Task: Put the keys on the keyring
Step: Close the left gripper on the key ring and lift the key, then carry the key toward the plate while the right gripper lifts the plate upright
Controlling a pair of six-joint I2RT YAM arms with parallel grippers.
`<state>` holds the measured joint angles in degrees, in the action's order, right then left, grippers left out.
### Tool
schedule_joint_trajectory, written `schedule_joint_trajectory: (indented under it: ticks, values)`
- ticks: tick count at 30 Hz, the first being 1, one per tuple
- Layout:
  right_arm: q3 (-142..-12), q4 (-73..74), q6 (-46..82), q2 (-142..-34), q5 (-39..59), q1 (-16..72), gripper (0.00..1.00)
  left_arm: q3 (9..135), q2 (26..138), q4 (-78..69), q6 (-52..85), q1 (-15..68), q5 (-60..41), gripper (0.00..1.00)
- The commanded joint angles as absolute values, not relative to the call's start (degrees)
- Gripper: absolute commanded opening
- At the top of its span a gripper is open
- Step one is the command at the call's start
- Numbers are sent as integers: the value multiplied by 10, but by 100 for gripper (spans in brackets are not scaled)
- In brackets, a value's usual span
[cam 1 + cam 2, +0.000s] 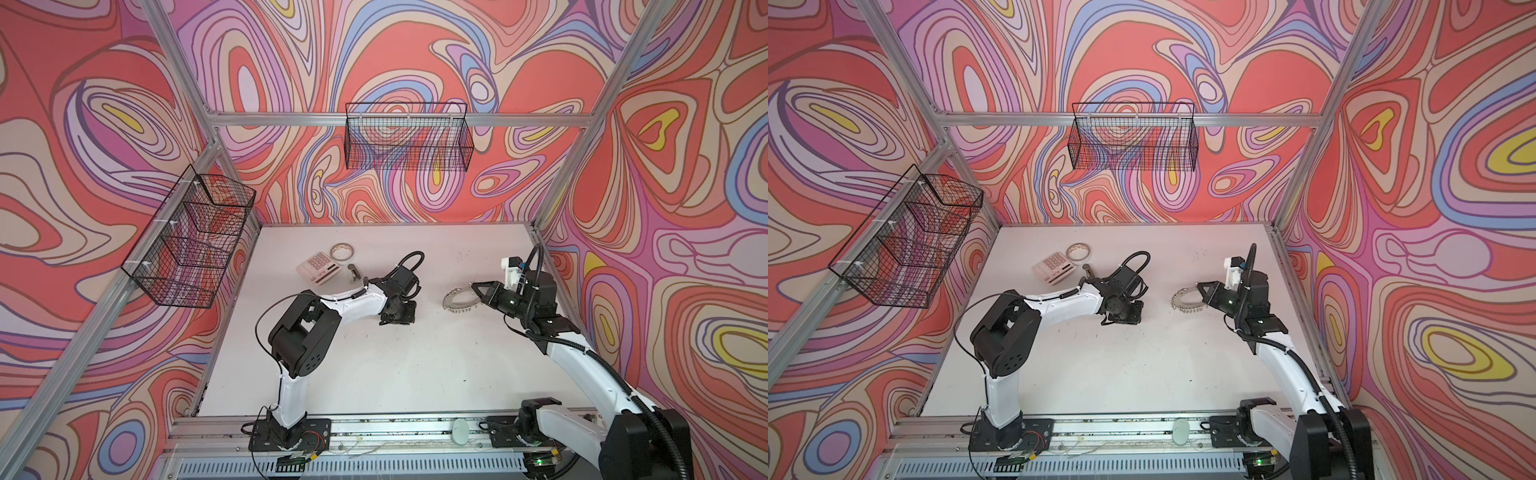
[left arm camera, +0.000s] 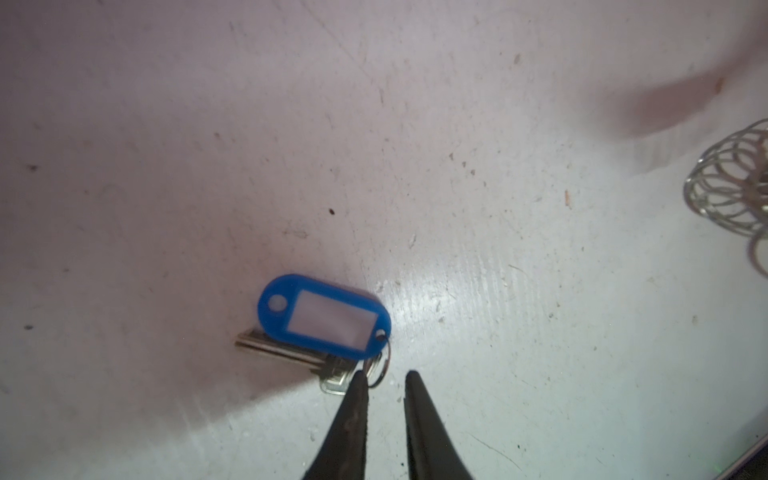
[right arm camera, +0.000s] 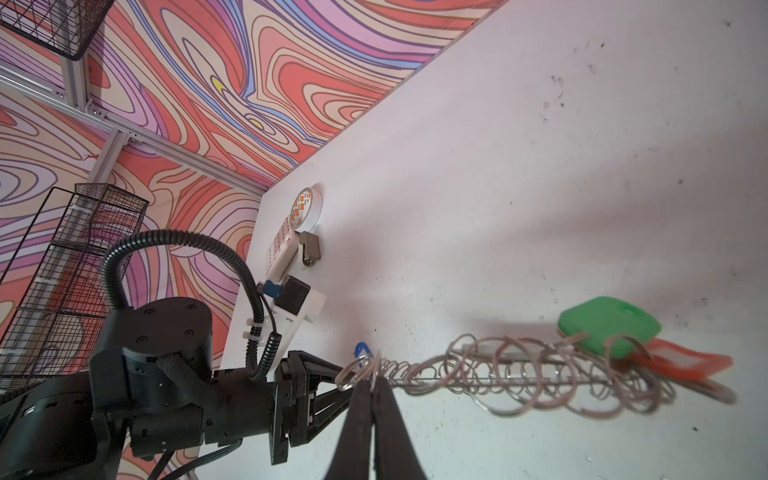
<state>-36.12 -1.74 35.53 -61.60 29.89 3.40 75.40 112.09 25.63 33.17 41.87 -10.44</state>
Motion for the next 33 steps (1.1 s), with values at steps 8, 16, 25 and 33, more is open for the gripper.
schedule_joint_trajectory:
  ticks: [8, 16, 25, 33]
  values:
    - [-356, 7, 354, -609, 308, 31, 0, 770, 1124, 282, 332, 422, -90, 7]
    - [-358, 18, 337, -605, 316, 31, 0, 646, 936, 136, 273, 423, -155, 0]
    - [-330, 109, 358, -582, 362, 31, 0, 566, 801, 42, 239, 417, -272, 0]
    - [-305, 206, 373, -565, 403, 38, 0, 548, 739, 5, 230, 403, -353, 0]
